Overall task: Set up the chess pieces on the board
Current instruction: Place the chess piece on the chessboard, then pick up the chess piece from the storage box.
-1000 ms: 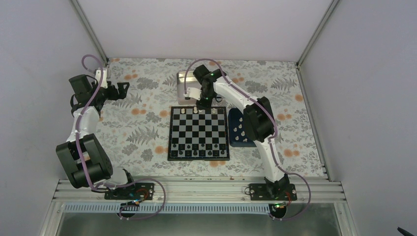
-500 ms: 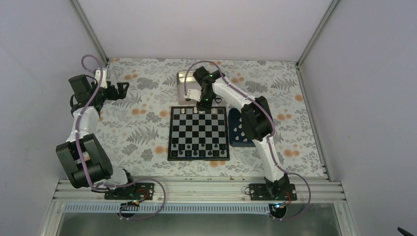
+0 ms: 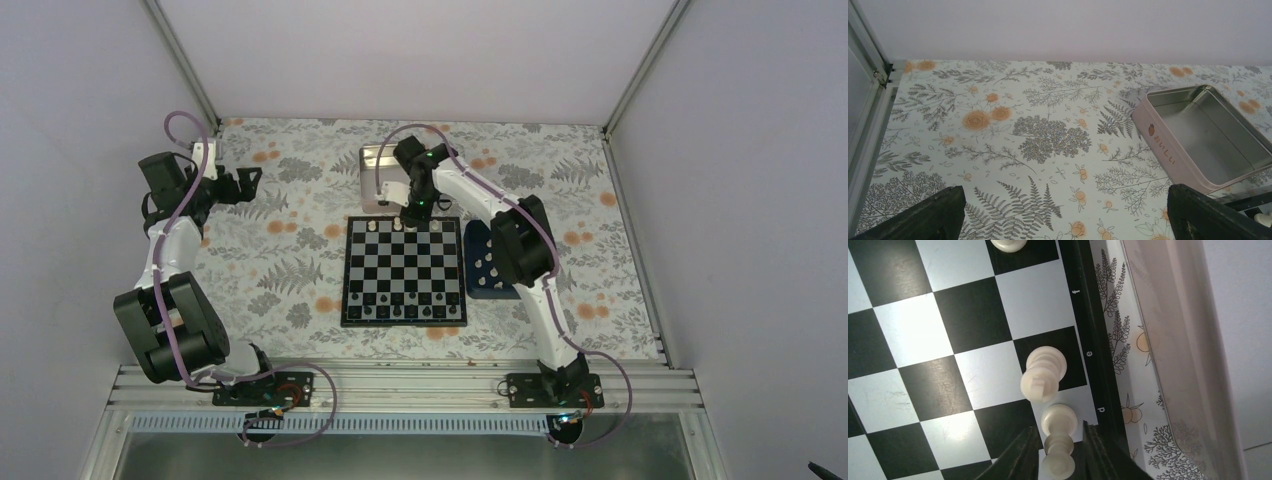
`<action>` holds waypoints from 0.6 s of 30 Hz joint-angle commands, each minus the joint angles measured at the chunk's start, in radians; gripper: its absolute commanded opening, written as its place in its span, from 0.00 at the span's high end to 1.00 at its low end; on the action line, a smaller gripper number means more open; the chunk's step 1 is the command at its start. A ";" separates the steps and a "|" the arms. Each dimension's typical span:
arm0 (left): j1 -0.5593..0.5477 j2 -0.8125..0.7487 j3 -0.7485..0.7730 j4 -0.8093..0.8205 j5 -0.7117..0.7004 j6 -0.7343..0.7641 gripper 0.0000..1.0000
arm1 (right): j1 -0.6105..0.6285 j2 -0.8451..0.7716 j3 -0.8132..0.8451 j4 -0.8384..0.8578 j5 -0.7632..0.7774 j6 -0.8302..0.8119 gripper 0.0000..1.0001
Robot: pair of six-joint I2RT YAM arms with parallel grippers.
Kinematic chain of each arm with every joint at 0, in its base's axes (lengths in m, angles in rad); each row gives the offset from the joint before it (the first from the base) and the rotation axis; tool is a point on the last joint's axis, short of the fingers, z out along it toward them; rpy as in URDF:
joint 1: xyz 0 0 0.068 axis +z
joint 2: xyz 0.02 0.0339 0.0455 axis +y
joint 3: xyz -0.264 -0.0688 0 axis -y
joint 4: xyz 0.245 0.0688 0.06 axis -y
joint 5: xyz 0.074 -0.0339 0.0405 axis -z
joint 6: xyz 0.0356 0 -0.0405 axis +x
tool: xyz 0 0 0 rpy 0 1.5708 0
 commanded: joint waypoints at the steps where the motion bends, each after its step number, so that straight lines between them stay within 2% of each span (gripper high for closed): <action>1: 0.009 0.000 -0.007 0.006 0.030 0.013 0.00 | -0.017 -0.033 -0.005 0.019 0.016 0.012 0.71; 4: 0.010 -0.003 -0.008 0.006 0.032 0.013 0.00 | -0.032 -0.084 -0.021 0.020 0.021 0.022 0.65; 8: 0.013 -0.003 -0.007 0.006 0.033 0.012 0.00 | -0.067 -0.202 -0.089 0.018 0.020 0.030 0.63; 13: 0.016 -0.005 -0.008 0.006 0.037 0.012 0.00 | -0.159 -0.399 -0.270 0.028 0.028 0.032 0.61; 18: 0.016 -0.006 -0.007 0.006 0.041 0.011 0.00 | -0.308 -0.566 -0.457 0.062 -0.006 0.011 0.59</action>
